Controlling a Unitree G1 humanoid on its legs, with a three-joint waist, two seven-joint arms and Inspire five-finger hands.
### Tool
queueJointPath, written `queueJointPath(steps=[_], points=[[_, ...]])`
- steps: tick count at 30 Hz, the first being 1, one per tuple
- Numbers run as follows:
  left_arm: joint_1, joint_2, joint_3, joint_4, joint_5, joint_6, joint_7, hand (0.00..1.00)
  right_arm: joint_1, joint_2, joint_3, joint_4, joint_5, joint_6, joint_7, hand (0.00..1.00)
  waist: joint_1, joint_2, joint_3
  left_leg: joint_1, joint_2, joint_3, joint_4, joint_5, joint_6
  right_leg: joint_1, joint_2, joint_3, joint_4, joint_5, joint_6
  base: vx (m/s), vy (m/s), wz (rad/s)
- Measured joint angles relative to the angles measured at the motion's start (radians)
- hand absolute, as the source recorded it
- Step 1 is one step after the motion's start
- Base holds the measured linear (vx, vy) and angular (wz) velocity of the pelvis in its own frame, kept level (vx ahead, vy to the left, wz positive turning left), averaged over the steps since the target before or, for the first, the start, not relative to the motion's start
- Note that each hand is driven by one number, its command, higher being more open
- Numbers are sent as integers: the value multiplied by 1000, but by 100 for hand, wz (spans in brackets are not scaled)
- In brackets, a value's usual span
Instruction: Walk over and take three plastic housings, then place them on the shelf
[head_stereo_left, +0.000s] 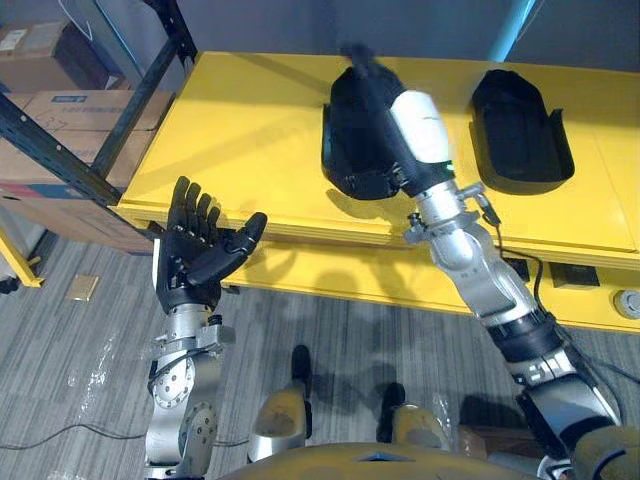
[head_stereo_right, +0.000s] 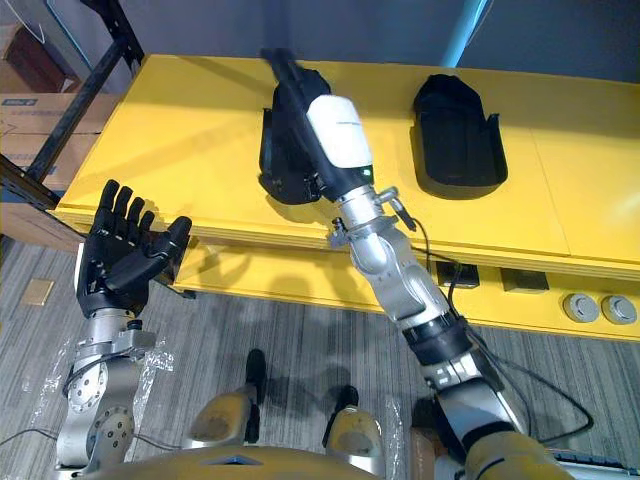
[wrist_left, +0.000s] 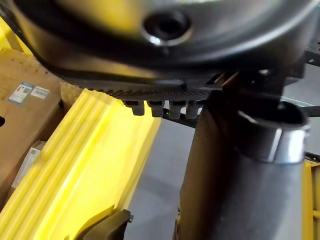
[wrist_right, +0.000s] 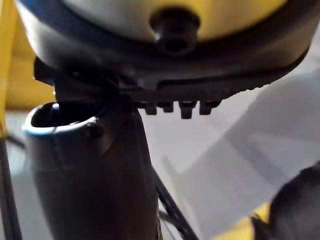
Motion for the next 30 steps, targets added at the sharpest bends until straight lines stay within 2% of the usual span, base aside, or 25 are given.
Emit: queueJointPath(steps=[3, 5, 10, 13, 16, 17, 19, 22, 24, 25, 26, 27, 28, 29, 30], points=[[-10, 2, 1, 0, -15, 0, -14, 100, 103, 46, -106, -57, 177, -54, -1, 100, -4, -12, -53, 8, 0, 18, 0, -9, 3, 10, 2, 17, -28, 11, 6, 52, -6, -16], [-23, 3, 0, 0, -18, 0, -29, 100, 169, 78, -168, -86, 231, -65, -5, 100, -8, -19, -73, 25, 1, 37, 0, -19, 4, 25, 4, 32, -48, 20, 8, 43, 0, -23], [-42, 4, -11, -1, -33, 0, -76, 100, 418, 169, -305, -183, 303, -50, -18, 100, -49, -27, -102, 54, 4, 106, -4, -49, 1, 29, 11, 98, -87, 36, 9, 9, 12, -41], [-42, 4, -22, -2, -59, -10, -124, 100, 589, 234, -395, -190, 337, 31, -15, 100, -90, -33, -120, 70, 12, 175, -4, -65, -2, 13, 19, 166, -110, 55, 8, 14, 11, -64], [-39, 5, -67, -2, -59, -51, -134, 100, 797, 309, -493, -190, 413, 72, -15, 100, -149, -32, -125, 99, 20, 267, -4, -86, -3, 4, 32, 256, -140, 86, 14, 61, 5, -85], [-38, 5, -79, -2, -59, -59, -133, 100, 828, 322, -505, -190, 432, 71, -14, 100, -163, -31, -127, 105, 23, 288, -4, -92, -5, 1, 35, 276, -144, 91, 14, 55, 3, -98], [-35, 4, -113, -1, -59, -90, -121, 100, 929, 375, -529, -190, 551, 58, -17, 100, -214, -31, -134, 143, 37, 373, -1, -116, -16, -8, 55, 357, -154, 102, 17, 52, 0, -109], [-36, 2, -184, -1, -57, -110, -83, 100, 1036, 434, -530, -192, 667, 0, -15, 100, -253, -31, -142, 195, 57, 466, 1, -149, -42, -8, 86, 441, -153, 101, 18, 58, -9, -106], [-37, 1, -218, -1, -47, -112, -55, 100, 1073, 454, -501, -204, 720, -30, -10, 100, -271, -36, -146, 198, 81, 506, 62, -192, -45, -15, 106, 492, -149, 99, 21, 60, -39, -84], [-37, 0, -226, -1, -18, -111, -36, 100, 1084, 455, -481, -219, 734, -36, 3, 100, -272, -37, -147, 187, 88, 505, 123, -225, -42, -22, 119, 522, -146, 101, 19, 38, -52, -98], [-32, 0, -225, -2, 12, -111, -3, 100, 1075, 443, -445, -223, 732, -48, 35, 100, -260, -35, -148, 148, 103, 424, 233, -293, -13, -35, 142, 576, -140, 108, -3, 23, -55, -171], [-23, -1, -213, -5, 28, -111, 58, 100, 1038, 406, -383, -221, 720, -52, 85, 100, -219, -23, -153, 99, 113, 244, 356, -370, 17, -57, 180, 655, -127, 106, -17, 3, -16, -163], [-17, -2, -209, -7, 28, -111, 68, 100, 1028, 394, -367, -220, 717, -53, 95, 100, -210, -20, -153, 91, 113, 205, 373, -386, 16, -60, 187, 668, -126, 105, -17, -19, 65, -182], [15, -4, -193, -23, 27, -111, 103, 100, 988, 342, -318, -217, 688, -54, 124, 100, -181, -4, -161, 80, 111, 85, 407, -422, 9, -74, 206, 703, -122, 106, -17, -23, 151, -126], [50, -4, -179, -46, 27, -111, 110, 100, 952, 300, -275, -216, 679, -60, 142, 100, -162, 16, -173, 79, 103, 18, 414, -450, 1, -93, 216, 713, -104, 108, -13, -25, 149, -107]])
